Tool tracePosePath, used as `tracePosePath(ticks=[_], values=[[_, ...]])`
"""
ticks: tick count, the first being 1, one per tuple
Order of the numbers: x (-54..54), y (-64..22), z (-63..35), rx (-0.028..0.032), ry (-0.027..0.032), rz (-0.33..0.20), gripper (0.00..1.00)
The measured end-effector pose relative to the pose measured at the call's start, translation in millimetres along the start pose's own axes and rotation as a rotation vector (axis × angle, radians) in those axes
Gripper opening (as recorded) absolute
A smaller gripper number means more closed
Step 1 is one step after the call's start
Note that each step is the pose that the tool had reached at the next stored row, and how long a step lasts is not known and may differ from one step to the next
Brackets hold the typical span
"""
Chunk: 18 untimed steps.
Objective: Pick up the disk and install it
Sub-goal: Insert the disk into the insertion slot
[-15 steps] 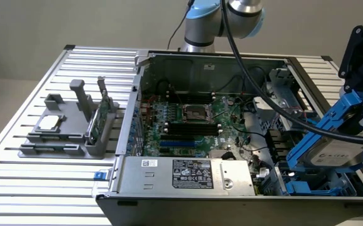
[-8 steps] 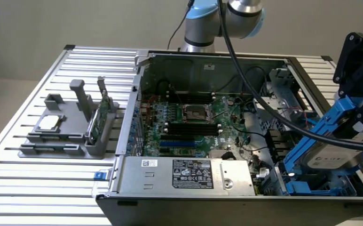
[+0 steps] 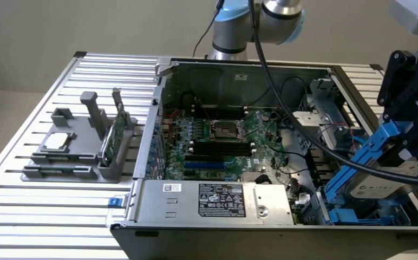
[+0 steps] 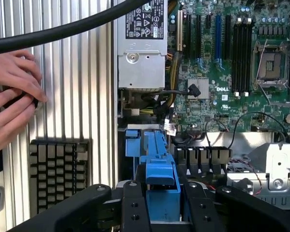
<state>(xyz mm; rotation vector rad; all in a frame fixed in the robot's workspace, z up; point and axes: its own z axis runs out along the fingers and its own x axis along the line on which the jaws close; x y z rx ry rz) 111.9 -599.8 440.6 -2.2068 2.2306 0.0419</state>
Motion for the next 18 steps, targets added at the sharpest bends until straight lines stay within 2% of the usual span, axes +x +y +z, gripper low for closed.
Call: tracePosePath(ticks=[4,18], values=[[-0.3,0.1,4.2,0.0017,0.0004,0.0,0.33],[-5.7,0.6,17.6,0.0021,0.0011,0.0,0.33]])
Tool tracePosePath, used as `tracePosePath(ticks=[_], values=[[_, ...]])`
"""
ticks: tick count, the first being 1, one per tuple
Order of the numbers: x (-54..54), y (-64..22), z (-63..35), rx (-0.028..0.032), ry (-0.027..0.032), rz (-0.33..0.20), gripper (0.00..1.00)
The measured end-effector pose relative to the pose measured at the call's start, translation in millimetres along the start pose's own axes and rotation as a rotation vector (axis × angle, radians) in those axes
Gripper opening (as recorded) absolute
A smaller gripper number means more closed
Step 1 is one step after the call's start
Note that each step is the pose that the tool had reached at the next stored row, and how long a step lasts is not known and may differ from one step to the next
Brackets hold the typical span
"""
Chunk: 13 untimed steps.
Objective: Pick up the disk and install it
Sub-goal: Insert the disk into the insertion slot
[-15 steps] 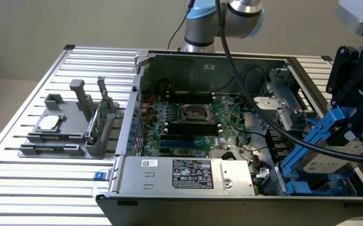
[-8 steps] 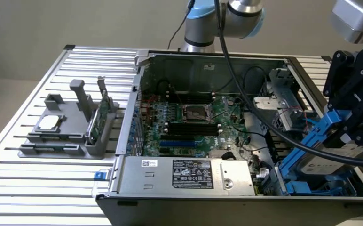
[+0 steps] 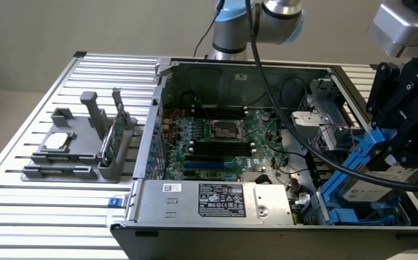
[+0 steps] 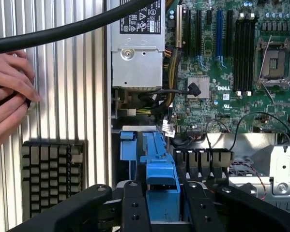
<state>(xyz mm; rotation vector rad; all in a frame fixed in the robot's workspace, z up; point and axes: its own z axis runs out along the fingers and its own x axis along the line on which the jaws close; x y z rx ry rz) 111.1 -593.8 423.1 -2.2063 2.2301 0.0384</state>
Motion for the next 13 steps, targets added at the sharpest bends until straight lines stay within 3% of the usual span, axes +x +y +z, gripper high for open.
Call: tracePosePath(ticks=[13], values=[[-1.7,-0.1,20.1,0.0026,0.0033,0.0,0.33]])
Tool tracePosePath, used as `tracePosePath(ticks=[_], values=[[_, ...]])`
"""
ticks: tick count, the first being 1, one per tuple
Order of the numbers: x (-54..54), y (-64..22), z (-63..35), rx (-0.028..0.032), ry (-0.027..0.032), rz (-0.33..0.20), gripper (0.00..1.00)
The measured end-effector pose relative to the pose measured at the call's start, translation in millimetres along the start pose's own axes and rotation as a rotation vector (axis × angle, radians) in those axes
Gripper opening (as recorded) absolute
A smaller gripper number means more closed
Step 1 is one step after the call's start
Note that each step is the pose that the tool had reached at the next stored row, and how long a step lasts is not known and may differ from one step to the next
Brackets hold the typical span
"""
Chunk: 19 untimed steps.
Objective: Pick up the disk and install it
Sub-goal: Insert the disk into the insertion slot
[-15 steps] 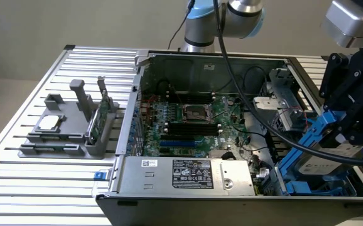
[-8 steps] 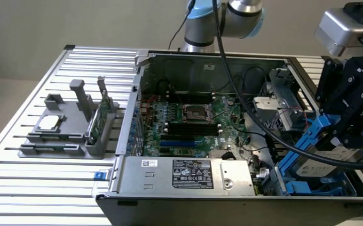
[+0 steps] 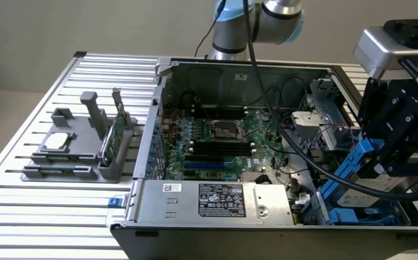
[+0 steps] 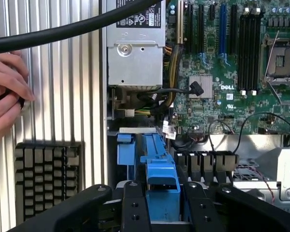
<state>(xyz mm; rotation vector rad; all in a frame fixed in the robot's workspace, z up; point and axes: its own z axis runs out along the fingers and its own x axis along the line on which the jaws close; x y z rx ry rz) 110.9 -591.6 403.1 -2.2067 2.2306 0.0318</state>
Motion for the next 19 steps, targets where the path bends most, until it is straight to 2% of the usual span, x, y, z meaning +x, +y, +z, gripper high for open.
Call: tracePosePath(ticks=[7,11,19], values=[[-0.5,0.6,12.9,0.0031,0.0026,0.0,0.33],[-0.3,1.1,20.0,0.0034,0.0067,0.0,0.33],[-0.1,2.1,34.5,0.0036,0.0103,0.0,0.33]])
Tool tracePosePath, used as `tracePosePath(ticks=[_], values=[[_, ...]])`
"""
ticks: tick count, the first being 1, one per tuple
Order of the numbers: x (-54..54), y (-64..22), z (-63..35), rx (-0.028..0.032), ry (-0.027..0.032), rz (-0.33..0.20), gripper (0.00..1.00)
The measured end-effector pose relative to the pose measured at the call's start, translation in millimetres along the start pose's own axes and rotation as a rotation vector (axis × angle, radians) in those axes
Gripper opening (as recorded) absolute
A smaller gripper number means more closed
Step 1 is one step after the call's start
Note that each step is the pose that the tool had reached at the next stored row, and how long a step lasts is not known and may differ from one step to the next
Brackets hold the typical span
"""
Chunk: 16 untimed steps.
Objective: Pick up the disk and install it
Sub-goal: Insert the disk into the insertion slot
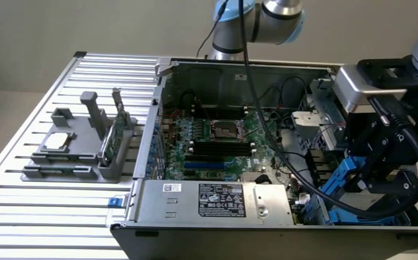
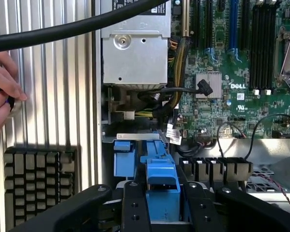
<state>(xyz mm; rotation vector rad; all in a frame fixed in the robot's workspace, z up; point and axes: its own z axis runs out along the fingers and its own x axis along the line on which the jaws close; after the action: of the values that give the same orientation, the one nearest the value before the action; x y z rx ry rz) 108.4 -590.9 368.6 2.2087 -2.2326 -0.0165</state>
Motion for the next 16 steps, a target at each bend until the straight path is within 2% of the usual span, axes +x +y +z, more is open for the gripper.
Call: tracePosePath(ticks=[11,16], values=[[0.1,0.8,20.1,0.0001,0.005,0.0,0.33],[0.0,1.2,29.1,0.0,0.0097,0.0,0.33]])
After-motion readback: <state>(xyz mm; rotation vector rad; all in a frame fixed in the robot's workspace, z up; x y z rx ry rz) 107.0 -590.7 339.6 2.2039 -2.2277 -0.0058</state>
